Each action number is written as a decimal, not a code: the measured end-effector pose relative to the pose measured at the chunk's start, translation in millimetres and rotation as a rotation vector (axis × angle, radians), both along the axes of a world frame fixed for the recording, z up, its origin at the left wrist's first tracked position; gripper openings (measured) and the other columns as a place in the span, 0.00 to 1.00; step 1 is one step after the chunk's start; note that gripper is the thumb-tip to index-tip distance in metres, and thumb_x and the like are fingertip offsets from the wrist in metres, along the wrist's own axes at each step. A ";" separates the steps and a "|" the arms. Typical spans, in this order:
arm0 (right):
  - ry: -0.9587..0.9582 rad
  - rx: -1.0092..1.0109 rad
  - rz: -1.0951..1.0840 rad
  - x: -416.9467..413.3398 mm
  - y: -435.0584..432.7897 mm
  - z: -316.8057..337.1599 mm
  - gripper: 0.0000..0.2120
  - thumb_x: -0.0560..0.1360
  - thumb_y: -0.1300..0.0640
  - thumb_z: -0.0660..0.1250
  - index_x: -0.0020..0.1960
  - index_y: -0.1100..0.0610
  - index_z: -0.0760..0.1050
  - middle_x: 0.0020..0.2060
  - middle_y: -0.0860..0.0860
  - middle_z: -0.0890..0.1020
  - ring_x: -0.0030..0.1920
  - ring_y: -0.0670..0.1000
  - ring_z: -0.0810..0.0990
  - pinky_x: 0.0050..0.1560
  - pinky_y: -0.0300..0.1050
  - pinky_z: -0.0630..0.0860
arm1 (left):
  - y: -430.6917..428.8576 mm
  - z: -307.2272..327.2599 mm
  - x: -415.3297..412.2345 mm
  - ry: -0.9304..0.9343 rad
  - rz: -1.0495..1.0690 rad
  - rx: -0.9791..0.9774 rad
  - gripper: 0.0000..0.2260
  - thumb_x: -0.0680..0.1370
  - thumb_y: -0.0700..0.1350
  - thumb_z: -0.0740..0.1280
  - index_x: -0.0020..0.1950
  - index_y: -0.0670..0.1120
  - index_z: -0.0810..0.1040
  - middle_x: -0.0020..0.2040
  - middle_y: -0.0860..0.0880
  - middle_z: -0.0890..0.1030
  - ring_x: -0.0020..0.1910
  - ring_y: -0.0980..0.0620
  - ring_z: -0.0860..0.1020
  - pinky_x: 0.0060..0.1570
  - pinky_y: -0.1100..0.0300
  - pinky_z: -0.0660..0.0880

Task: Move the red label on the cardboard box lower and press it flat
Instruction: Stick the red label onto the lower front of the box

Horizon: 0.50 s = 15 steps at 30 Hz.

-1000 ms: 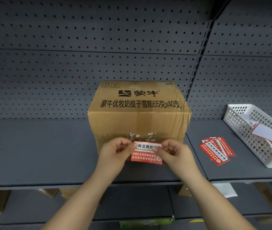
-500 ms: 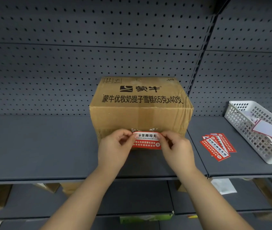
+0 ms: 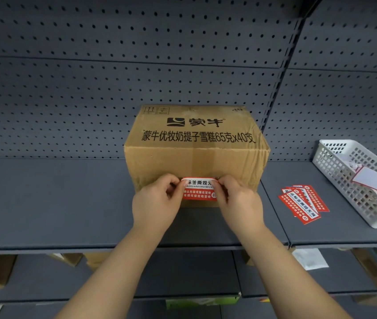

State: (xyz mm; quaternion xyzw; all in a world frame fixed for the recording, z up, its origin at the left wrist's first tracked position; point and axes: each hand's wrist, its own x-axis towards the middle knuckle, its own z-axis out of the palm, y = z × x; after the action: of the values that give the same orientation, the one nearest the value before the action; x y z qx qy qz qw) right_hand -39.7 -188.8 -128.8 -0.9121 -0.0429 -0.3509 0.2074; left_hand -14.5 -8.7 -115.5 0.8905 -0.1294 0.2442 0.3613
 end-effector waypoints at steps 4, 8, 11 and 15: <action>-0.009 -0.016 -0.008 1.9 -0.8 -0.4 0.17 0.77 0.44 0.60 0.43 0.58 0.76 0.35 0.53 0.85 0.31 0.52 0.82 0.25 0.38 0.71 | 0.0 -0.4 2.1 -0.023 0.003 0.028 0.09 0.74 0.55 0.68 0.41 0.50 0.79 0.34 0.55 0.83 0.29 0.58 0.77 0.23 0.64 0.71; -0.026 -0.035 -0.033 5.5 -0.7 0.0 0.17 0.77 0.45 0.58 0.41 0.57 0.76 0.33 0.53 0.84 0.28 0.53 0.80 0.23 0.40 0.69 | -0.9 -0.3 4.5 -0.033 0.020 0.043 0.09 0.74 0.54 0.69 0.39 0.50 0.79 0.31 0.55 0.82 0.27 0.57 0.76 0.22 0.64 0.68; -0.031 -0.052 -0.039 5.5 -1.1 0.4 0.17 0.77 0.45 0.58 0.41 0.57 0.76 0.32 0.53 0.84 0.27 0.53 0.80 0.23 0.39 0.68 | -0.7 -0.5 5.5 -0.045 0.015 0.054 0.09 0.74 0.54 0.69 0.38 0.50 0.79 0.31 0.54 0.82 0.26 0.57 0.76 0.21 0.64 0.68; -0.032 -0.076 -0.040 5.0 -1.6 -0.2 0.18 0.76 0.45 0.58 0.40 0.58 0.76 0.31 0.53 0.84 0.26 0.52 0.80 0.24 0.36 0.64 | 0.0 -1.2 6.1 -0.057 0.001 0.068 0.09 0.73 0.54 0.70 0.39 0.50 0.79 0.32 0.54 0.83 0.27 0.58 0.76 0.21 0.63 0.70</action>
State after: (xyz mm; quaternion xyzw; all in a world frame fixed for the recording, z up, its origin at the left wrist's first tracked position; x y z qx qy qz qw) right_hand -34.7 -190.4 -129.0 -0.9143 -0.0413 -0.3678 0.1648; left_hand -8.5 -8.6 -116.7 0.8950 -0.1475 0.2651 0.3269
